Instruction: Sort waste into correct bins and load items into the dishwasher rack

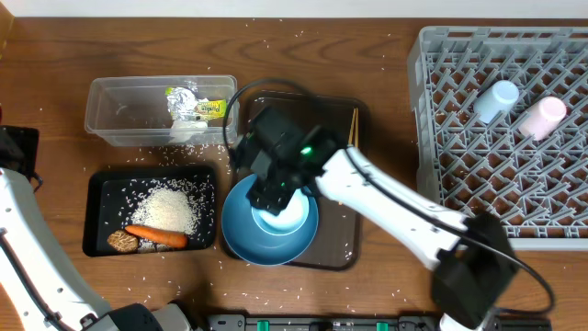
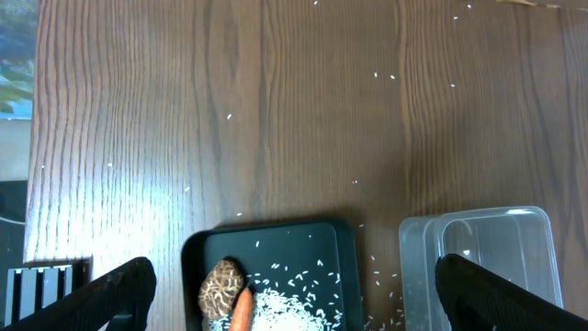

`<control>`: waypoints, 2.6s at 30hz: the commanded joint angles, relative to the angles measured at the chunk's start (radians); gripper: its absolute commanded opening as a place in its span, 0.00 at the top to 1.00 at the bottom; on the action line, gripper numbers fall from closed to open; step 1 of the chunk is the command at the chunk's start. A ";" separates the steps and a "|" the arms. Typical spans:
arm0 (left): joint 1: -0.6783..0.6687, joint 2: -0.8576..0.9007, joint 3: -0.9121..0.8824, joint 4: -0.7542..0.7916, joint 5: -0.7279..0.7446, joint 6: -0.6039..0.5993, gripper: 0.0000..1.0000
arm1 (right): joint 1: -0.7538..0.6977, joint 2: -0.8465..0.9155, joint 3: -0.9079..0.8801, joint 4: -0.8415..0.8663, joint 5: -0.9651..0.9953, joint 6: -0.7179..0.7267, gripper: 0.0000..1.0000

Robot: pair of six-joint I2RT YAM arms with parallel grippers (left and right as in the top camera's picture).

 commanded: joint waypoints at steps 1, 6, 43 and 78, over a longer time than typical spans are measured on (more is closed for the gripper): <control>0.005 0.002 0.005 -0.003 0.003 0.002 0.02 | 0.049 0.072 -0.001 -0.025 -0.043 0.033 0.32; 0.005 0.002 0.005 -0.003 0.003 0.002 0.02 | 0.097 0.137 -0.001 -0.028 -0.052 0.032 0.32; 0.005 0.002 0.005 -0.003 0.003 0.002 0.02 | 0.049 0.142 0.114 -0.120 -0.033 0.113 0.99; 0.005 0.002 0.005 -0.003 0.003 0.002 0.02 | -0.968 -0.302 0.071 -0.438 -0.590 -0.161 0.72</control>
